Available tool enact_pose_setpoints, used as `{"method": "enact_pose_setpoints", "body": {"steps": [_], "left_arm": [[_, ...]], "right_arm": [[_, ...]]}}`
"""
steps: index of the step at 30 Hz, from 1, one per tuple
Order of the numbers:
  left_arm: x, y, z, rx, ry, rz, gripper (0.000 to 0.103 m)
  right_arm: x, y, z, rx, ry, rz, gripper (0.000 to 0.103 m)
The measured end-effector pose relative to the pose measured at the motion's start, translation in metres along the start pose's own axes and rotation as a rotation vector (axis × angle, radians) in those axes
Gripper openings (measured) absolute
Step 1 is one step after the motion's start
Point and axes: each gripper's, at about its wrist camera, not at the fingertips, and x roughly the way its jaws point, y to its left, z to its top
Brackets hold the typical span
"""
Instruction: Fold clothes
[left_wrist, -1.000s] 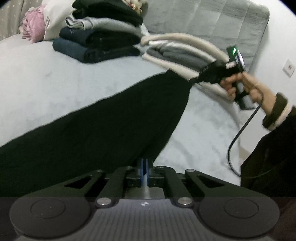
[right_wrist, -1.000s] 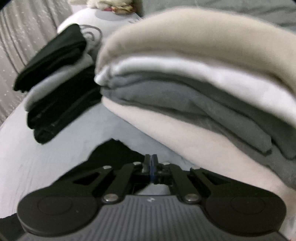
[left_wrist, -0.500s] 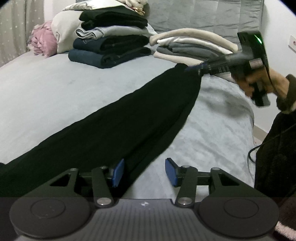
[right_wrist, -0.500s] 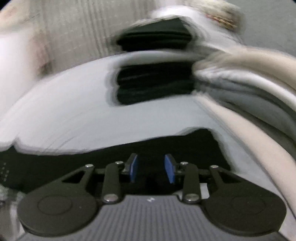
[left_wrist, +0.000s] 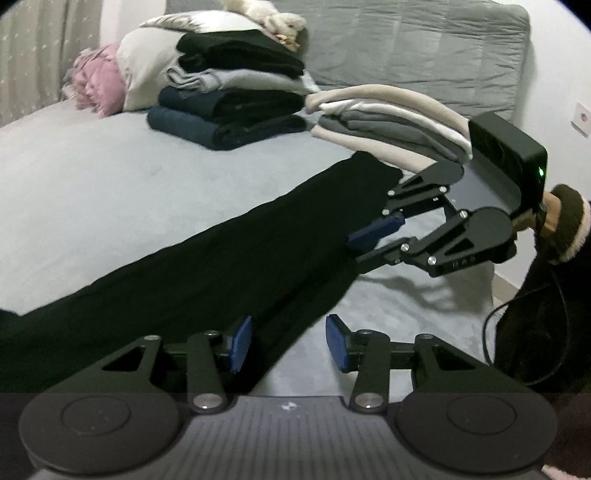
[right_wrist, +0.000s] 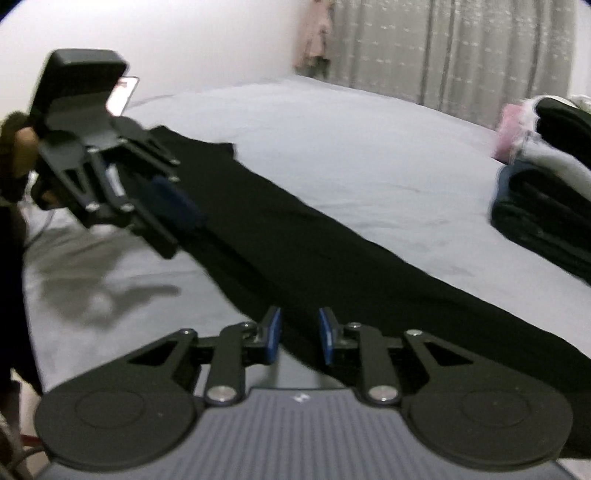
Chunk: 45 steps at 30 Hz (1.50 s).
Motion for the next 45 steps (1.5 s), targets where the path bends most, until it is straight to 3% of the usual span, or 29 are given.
{"method": "enact_pose_setpoints", "body": {"steps": [2, 3, 6, 12, 15, 18, 21, 23, 24, 25, 27, 30, 36, 39, 43, 45], "left_arm": [[0.008, 0.004, -0.001, -0.019, 0.023, 0.001, 0.039], [0.01, 0.006, -0.001, -0.023, 0.027, -0.002, 0.03], [0.009, 0.011, 0.001, -0.048, 0.024, -0.025, 0.006], [-0.002, 0.009, 0.002, -0.047, -0.011, -0.069, 0.001], [0.0, 0.005, 0.001, -0.03, 0.022, -0.101, 0.001], [0.01, 0.0, -0.004, -0.014, 0.088, -0.115, 0.001], [0.01, 0.002, -0.006, -0.025, 0.12, -0.128, 0.009], [0.003, 0.004, -0.006, -0.032, 0.133, -0.135, 0.036], [-0.007, 0.004, -0.007, -0.015, 0.124, -0.115, 0.057], [-0.015, 0.005, -0.008, 0.003, 0.11, -0.087, 0.063], [-0.031, 0.013, -0.01, 0.002, 0.086, -0.025, 0.063], [-0.051, 0.033, -0.015, -0.069, 0.047, 0.044, 0.063], [-0.093, 0.086, -0.033, -0.301, -0.016, 0.254, 0.063], [-0.106, 0.103, -0.046, -0.403, -0.02, 0.297, 0.063], [-0.11, 0.105, -0.055, -0.415, -0.02, 0.307, 0.063], [-0.111, 0.107, -0.058, -0.426, -0.013, 0.322, 0.063]], "right_arm": [[0.009, 0.002, -0.001, -0.01, 0.026, -0.019, 0.023], [0.014, 0.0, -0.002, -0.011, 0.037, -0.022, 0.022], [0.014, -0.004, -0.002, 0.023, 0.036, -0.007, 0.001], [-0.008, -0.015, 0.004, 0.088, -0.018, 0.056, 0.0], [-0.014, -0.018, 0.007, 0.091, -0.022, 0.084, 0.0], [-0.009, -0.015, 0.005, 0.059, 0.04, 0.092, 0.0], [0.002, -0.012, 0.001, 0.044, 0.108, 0.089, 0.0], [0.009, -0.01, 0.0, 0.042, 0.131, 0.085, 0.007], [0.008, -0.009, 0.003, 0.05, 0.115, 0.091, 0.015], [0.008, -0.008, 0.006, 0.057, 0.1, 0.097, 0.028], [0.008, -0.006, 0.013, 0.066, 0.073, 0.109, 0.035], [0.012, 0.004, 0.025, 0.048, 0.031, 0.119, 0.034], [0.043, 0.042, 0.048, 0.006, -0.013, 0.163, 0.034], [0.061, 0.06, 0.058, -0.029, -0.006, 0.19, 0.032], [0.083, 0.083, 0.072, -0.076, 0.0, 0.231, 0.018], [0.093, 0.096, 0.079, -0.115, 0.006, 0.255, 0.018]]}}
